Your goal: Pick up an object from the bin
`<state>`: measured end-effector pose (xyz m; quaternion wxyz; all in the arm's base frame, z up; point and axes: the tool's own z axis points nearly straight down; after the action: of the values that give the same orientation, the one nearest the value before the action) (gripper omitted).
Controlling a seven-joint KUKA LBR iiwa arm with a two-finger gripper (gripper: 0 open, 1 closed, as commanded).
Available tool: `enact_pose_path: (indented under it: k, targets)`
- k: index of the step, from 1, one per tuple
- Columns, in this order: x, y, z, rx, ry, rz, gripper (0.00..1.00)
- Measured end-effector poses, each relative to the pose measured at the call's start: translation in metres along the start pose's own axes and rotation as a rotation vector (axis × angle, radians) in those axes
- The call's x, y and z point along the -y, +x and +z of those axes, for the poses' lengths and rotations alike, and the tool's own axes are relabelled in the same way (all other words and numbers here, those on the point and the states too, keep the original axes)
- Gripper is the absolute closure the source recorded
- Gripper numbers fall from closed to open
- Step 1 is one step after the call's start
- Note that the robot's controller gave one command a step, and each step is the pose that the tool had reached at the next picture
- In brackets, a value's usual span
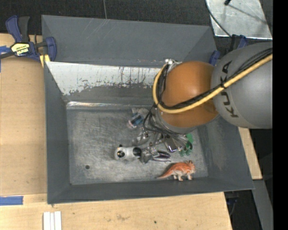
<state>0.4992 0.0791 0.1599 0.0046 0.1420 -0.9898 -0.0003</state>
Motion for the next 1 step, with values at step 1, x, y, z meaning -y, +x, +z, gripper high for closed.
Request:
enact_pose_path:
  k: [1]
  targets:
    - [0.0053, -0.0102, 0.0082, 0.027, 0.005, 0.001, 1.00]
